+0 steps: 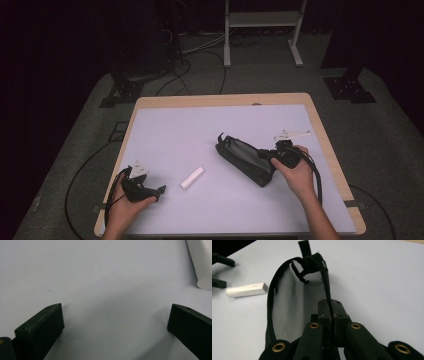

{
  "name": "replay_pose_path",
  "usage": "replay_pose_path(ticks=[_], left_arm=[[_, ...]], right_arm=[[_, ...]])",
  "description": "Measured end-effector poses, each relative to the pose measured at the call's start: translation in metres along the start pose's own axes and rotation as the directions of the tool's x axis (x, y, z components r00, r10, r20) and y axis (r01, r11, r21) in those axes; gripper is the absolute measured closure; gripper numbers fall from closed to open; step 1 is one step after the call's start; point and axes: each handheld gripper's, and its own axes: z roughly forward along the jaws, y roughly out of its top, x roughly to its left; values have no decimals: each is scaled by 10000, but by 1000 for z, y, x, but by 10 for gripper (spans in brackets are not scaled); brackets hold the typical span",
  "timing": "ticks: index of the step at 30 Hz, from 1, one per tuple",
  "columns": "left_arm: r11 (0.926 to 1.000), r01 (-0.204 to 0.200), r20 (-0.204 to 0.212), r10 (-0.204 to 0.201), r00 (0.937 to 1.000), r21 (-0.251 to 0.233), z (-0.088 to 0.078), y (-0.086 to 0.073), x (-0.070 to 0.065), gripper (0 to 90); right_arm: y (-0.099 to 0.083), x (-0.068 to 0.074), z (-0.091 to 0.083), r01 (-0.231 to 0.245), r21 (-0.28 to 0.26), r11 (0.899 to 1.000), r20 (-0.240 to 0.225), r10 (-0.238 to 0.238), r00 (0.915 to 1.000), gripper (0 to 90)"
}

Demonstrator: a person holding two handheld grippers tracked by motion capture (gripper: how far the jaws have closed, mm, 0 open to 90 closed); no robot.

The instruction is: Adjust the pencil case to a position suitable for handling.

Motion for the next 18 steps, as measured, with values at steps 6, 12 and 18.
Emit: replay_pose_path(ticks=[6, 12, 18], left_arm=[[10000, 0, 3, 0, 10000, 5, 0, 0, 0, 0], [10000, 2, 5, -2, 10000, 5, 0, 0, 0, 0], [10000, 0, 3, 0, 10000, 5, 0, 0, 0, 0]], right_arm=[[-2, 9, -1, 287, 23, 9996, -457, -285, 9985, 863], [-2, 16, -1, 367, 10, 9993, -765, -365, 9964, 863], [-2, 20, -1, 406, -62, 9992, -1057, -410, 9936, 863]])
